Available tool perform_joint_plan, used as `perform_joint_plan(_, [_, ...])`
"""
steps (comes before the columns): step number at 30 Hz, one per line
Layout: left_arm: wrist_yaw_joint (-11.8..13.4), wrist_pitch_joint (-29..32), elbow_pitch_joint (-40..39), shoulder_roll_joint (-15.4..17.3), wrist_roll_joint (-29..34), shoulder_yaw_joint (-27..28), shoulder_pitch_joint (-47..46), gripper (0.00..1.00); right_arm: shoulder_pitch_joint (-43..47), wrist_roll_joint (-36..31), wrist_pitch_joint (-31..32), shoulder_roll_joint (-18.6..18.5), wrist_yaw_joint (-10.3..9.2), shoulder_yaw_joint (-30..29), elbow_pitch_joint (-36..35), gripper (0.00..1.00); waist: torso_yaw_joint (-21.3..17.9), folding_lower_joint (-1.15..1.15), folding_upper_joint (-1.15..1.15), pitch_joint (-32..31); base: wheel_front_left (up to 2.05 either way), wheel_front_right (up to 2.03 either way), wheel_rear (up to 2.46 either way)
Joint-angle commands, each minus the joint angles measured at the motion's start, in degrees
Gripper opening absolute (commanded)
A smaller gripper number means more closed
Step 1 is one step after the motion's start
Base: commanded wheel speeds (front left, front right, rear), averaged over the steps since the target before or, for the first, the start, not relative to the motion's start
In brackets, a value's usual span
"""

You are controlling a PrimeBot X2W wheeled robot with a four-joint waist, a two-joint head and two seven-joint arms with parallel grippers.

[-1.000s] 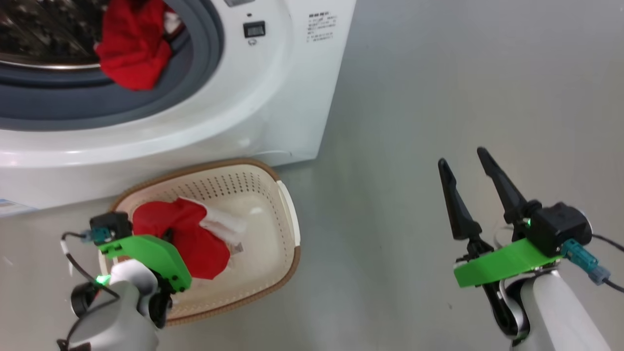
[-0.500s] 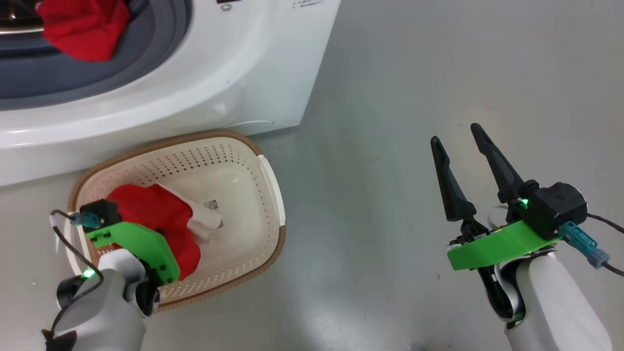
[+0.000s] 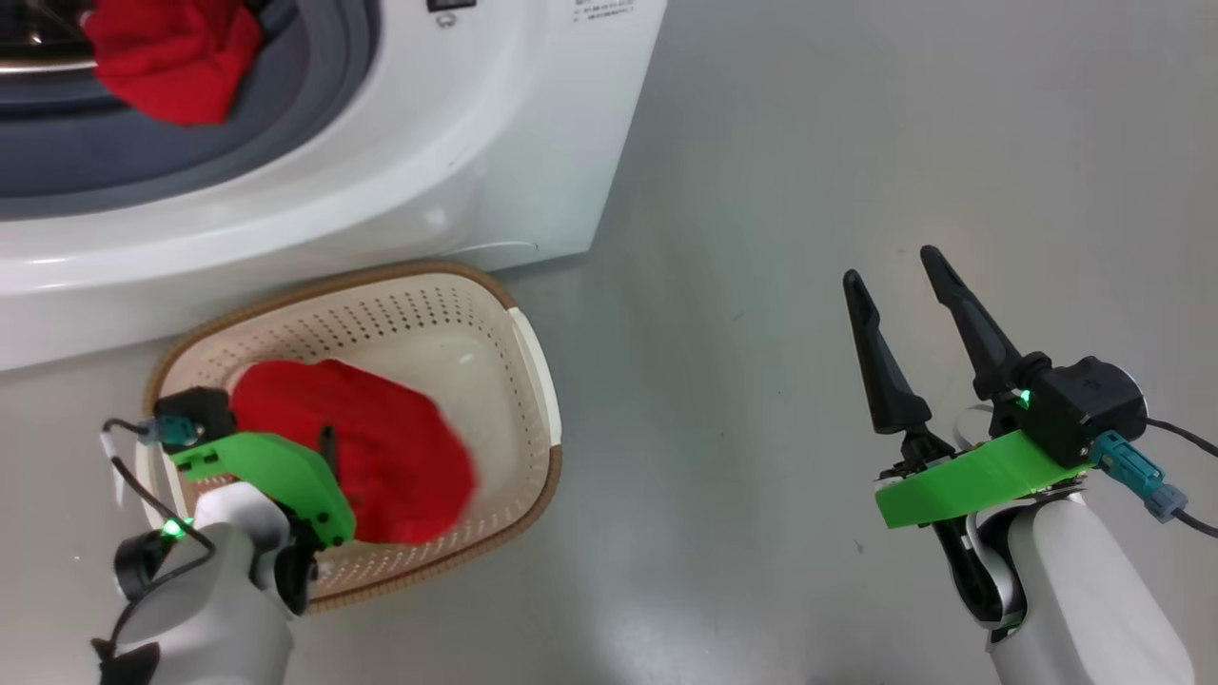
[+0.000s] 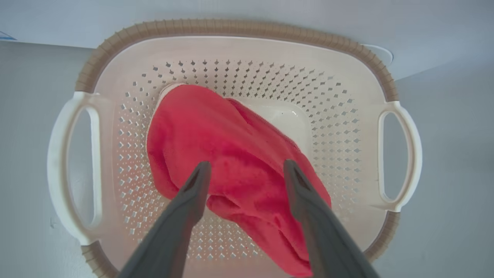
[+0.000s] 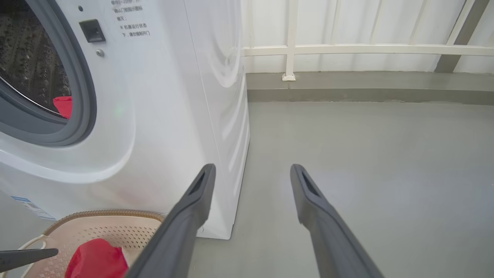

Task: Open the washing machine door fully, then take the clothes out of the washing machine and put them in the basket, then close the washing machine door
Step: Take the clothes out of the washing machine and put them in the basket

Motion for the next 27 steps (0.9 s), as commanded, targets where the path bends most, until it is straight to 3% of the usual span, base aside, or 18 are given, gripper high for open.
perform_joint_plan(1, [-0.85, -2.17, -0.81, 1.14, -0.28, 0.9, 0.23, 1.0, -0.13, 0.8, -0.36, 0.03, 0.35, 0.33, -0.91, 1.0, 0.97, 0.0, 0.0, -1.58, 0.0, 0.0, 0.0])
perform_joint_plan(6, [-2.81, -8.55, -2.05, -0.21, -0.28, 0.25, 1.92, 1.0, 0.67, 0.14, -0.36, 0.03, 0.35, -1.42, -0.25, 1.0, 2.82, 0.0, 0.0, -4.82, 0.0, 0.0, 0.0])
perform_joint_plan(15, [-4.53, -13.37, -8.41, -1.4, -0.02, -0.28, 5.05, 1.0, 2.33, -1.14, -0.36, 0.03, 0.35, -3.56, 0.76, 1.0, 6.28, 0.0, 0.0, -10.26, 0.0, 0.0, 0.0])
perform_joint_plan(27, [-2.23, -13.61, -37.93, -1.71, 5.61, 4.86, 18.14, 1.0, 5.69, -2.4, -0.36, 0.03, 0.35, -6.52, 1.38, 1.0, 9.08, 0.0, 0.0, -17.92, 0.0, 0.0, 0.0])
